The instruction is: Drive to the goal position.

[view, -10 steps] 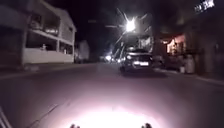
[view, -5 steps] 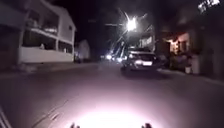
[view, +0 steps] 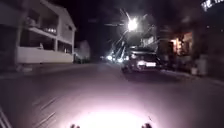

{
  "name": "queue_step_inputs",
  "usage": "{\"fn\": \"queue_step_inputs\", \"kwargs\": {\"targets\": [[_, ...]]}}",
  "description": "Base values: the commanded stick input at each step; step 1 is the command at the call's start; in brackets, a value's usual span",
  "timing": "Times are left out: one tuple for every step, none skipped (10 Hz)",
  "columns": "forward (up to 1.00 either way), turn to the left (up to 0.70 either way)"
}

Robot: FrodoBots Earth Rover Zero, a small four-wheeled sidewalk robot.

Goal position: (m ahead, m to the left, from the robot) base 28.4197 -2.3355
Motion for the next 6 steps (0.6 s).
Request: {"fn": "queue_step_inputs", "kwargs": {"targets": [[0.7,0.0],[0.7,0.0],[0.7,0.0],[0.7,0.0],[0.7,0.0],[0.7,0.0]]}}
